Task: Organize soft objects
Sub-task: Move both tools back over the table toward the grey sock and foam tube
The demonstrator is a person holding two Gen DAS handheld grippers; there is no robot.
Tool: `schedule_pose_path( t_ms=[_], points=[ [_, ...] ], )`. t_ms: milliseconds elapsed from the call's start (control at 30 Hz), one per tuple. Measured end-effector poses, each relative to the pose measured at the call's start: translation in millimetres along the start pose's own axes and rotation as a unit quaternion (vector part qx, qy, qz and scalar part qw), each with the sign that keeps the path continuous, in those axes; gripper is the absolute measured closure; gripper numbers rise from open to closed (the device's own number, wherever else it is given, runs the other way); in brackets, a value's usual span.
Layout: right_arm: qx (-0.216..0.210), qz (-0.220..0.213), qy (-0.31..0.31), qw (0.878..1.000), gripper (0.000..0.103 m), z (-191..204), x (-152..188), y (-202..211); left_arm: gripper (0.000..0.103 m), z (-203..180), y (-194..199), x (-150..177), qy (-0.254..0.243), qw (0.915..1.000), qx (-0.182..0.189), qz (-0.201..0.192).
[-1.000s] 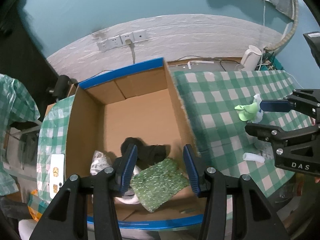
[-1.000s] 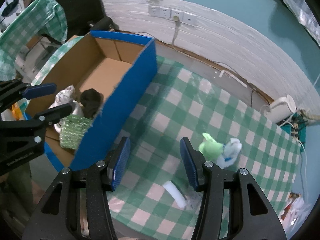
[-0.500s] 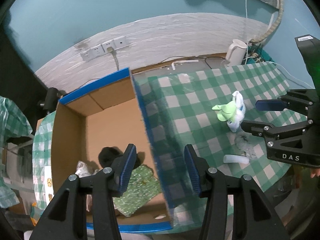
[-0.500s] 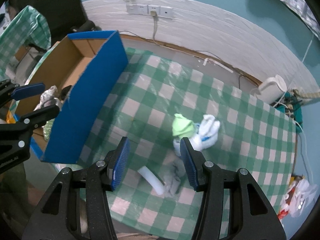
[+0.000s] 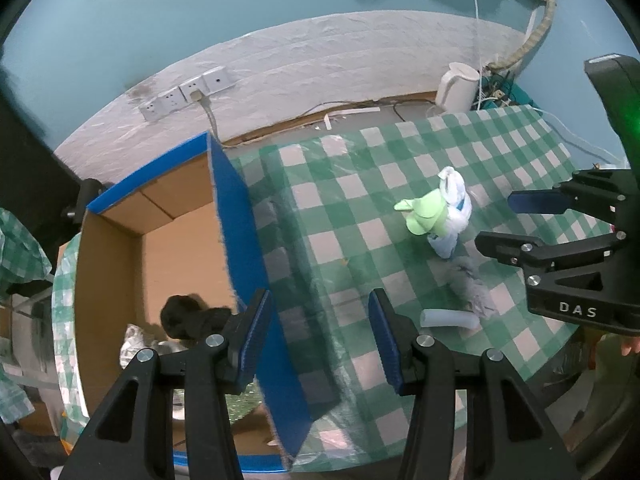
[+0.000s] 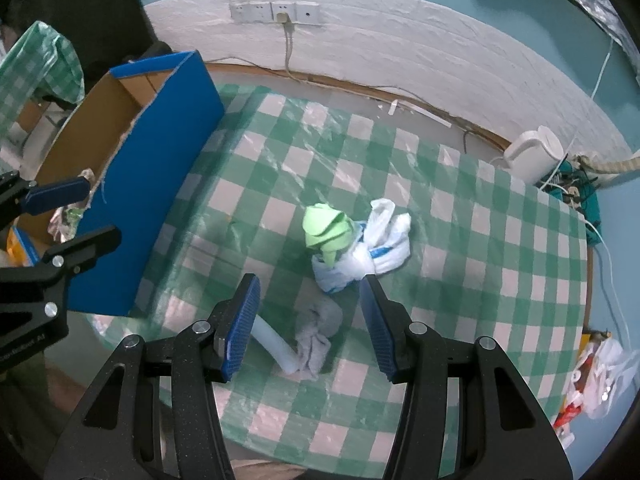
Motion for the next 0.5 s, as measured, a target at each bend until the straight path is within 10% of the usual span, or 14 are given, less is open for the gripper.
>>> schedule_pose_path(
  t_ms=[500],
  points=[
    [0.008,0.049,-0.017,0.999,0.051,-20,18,-38,0.052,-35,-23,1,-0.035,0.9992,0.006,0.022]
  ],
)
Point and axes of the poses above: each gripper's, at about its wrist camera, not at the fingertips, and y roughly against the way its jaws point, z to its left, x to its underside, the point moved 3 cm from there along -y, roughly the way its jaws point, and after that the axes turned 7 degrees about z, right-handed, at the moved point
